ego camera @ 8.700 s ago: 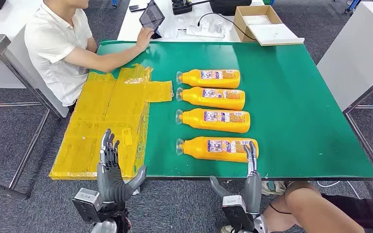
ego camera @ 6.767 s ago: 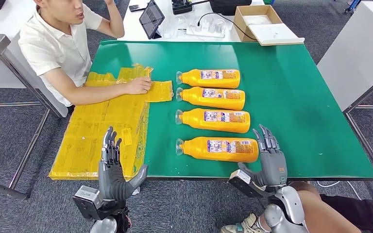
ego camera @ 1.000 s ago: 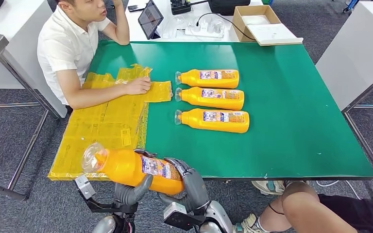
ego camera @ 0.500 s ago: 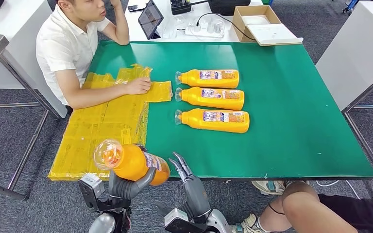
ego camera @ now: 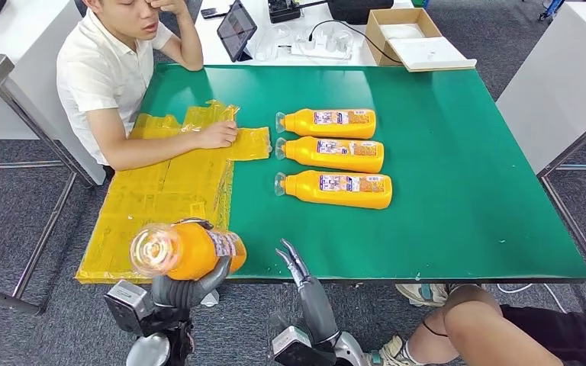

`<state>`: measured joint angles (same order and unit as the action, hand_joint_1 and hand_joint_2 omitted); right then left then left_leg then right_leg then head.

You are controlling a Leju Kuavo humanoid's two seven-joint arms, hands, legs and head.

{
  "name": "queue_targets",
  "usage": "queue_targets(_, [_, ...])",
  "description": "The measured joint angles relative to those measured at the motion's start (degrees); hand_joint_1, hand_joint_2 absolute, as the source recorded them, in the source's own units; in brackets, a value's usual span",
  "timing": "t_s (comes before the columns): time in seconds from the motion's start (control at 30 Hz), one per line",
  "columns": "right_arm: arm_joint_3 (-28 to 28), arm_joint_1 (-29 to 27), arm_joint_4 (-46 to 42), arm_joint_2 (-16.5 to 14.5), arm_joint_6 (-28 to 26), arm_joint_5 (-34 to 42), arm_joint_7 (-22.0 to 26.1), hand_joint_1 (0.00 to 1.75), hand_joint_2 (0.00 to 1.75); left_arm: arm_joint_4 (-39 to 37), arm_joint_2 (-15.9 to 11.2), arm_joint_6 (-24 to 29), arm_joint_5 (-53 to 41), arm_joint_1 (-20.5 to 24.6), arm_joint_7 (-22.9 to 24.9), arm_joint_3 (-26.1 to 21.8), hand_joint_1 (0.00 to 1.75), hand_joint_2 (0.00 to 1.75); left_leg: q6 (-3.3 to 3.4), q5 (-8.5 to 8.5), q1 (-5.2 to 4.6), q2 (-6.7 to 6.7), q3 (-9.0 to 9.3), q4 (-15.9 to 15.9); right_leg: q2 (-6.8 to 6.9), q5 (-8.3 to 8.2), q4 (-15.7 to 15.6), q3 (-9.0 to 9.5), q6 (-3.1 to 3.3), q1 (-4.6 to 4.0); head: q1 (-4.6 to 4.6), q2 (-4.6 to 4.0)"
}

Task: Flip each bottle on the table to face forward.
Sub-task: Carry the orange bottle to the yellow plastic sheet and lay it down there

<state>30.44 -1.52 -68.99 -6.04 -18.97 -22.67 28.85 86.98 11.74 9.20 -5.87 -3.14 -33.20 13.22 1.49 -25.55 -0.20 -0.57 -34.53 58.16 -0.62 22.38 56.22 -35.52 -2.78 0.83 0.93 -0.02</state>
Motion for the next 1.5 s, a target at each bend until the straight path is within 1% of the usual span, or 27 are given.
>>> queue_targets(0.07, [-0.2,-0.1,0.1,0.0,0.0,0.3,0.2,0.0,0.0,0.4,-0.3,1.5,-2.6,0.2,-0.1,-0.1,1.75,1.75,0.0,0.0,0.0,0.01,0.0,0.0,0.0,0.0,0.0,0.0,0.0,0.0,0.0,0.0])
queue_targets(0.33, [-0.5,-0.3,0.2,0.0,0.0,0.4,0.2,0.0,0.0,1.1,-1.0,2.2,-3.5,0.3,-0.1,-0.2,1.75,1.75,0.0,0.01,0.0,0.01,0.0,0.0,0.0,-0.01,0.0,0.0,0.0,0.0,0.01,0.0])
queue_targets(0.4, [-0.6,-0.3,0.2,0.0,-0.1,0.6,0.2,0.0,0.0,1.1,-1.2,3.4,-5.4,0.4,0.4,-0.2,1.75,1.75,0.0,0.01,0.0,0.01,0.0,0.0,0.0,0.0,0.0,0.0,0.0,0.0,0.0,0.0])
queue_targets(0.47, [-0.9,-0.4,0.3,-0.1,-0.7,0.9,0.2,0.0,0.0,1.0,-1.4,6.5,-10.5,0.6,2.2,-0.2,1.75,1.75,0.0,0.0,0.0,0.01,0.0,0.0,0.0,0.0,0.0,-0.01,0.0,0.0,0.0,0.0])
queue_targets(0.6, [-1.8,-0.7,0.6,-0.6,-2.6,1.4,-0.2,0.0,0.0,-0.5,-2.3,14.4,-24.9,2.0,7.5,-0.2,1.75,1.75,0.0,0.01,0.0,0.01,0.0,0.0,0.0,0.0,0.0,-0.01,0.0,0.0,0.0,0.0])
queue_targets(0.7, [-2.4,-0.8,1.0,-1.1,-3.3,1.5,-0.5,0.0,0.0,-3.7,-3.1,17.7,-32.1,4.0,10.8,-0.5,1.75,1.75,-0.01,0.02,0.0,0.01,0.01,0.0,0.0,-0.01,0.0,-0.01,0.0,0.0,0.0,0.0])
queue_targets(0.77, [-2.5,-0.8,1.3,-1.4,-3.5,1.4,-0.6,0.0,0.0,-6.3,-3.6,18.8,-36.1,5.6,13.1,-0.8,1.75,1.75,-0.01,0.03,0.01,0.01,0.01,0.0,0.0,-0.02,0.0,-0.01,0.01,-0.01,0.0,0.0])
queue_targets(0.93, [-2.7,-0.8,1.7,-1.8,-3.6,1.0,-1.0,0.0,0.0,-14.1,-4.7,17.8,-45.5,10.6,20.8,-1.1,1.75,1.75,0.0,0.06,0.01,0.0,0.0,0.0,0.0,-0.02,0.0,-0.01,0.0,0.0,0.0,0.0])
queue_targets(1.03, [-2.7,-0.7,1.9,-2.1,-3.5,0.8,-1.1,0.0,0.0,-19.1,-5.3,18.1,-50.4,13.9,24.6,-1.2,1.75,1.75,0.01,0.06,0.01,0.0,-0.01,0.0,0.0,-0.03,0.0,-0.01,0.0,0.0,0.01,0.0])
queue_targets(1.27, [-2.7,-0.3,2.7,-2.7,-2.8,0.1,-1.1,0.0,0.0,-28.1,-5.7,16.8,-54.8,20.7,28.7,-1.7,1.75,1.75,0.01,0.06,0.01,0.0,-0.02,0.0,0.0,-0.03,0.0,-0.01,0.0,0.0,0.01,0.0])
queue_targets(1.37, [-2.7,0.0,3.0,-3.0,-2.3,-0.2,-1.2,0.0,0.0,-31.7,-5.8,15.6,-57.9,23.6,31.2,-1.7,1.75,1.75,0.01,0.06,0.01,0.0,-0.02,0.0,0.0,-0.03,0.0,-0.01,0.0,0.0,0.0,0.0])
queue_targets(1.5, [-2.7,0.5,3.5,-3.3,-1.5,-0.7,-1.1,0.0,0.0,-36.8,-5.8,13.8,-60.9,27.6,32.9,-1.7,1.75,1.75,0.0,0.08,0.01,0.0,-0.01,0.0,0.0,-0.04,0.0,-0.01,0.0,-0.01,0.01,0.0])
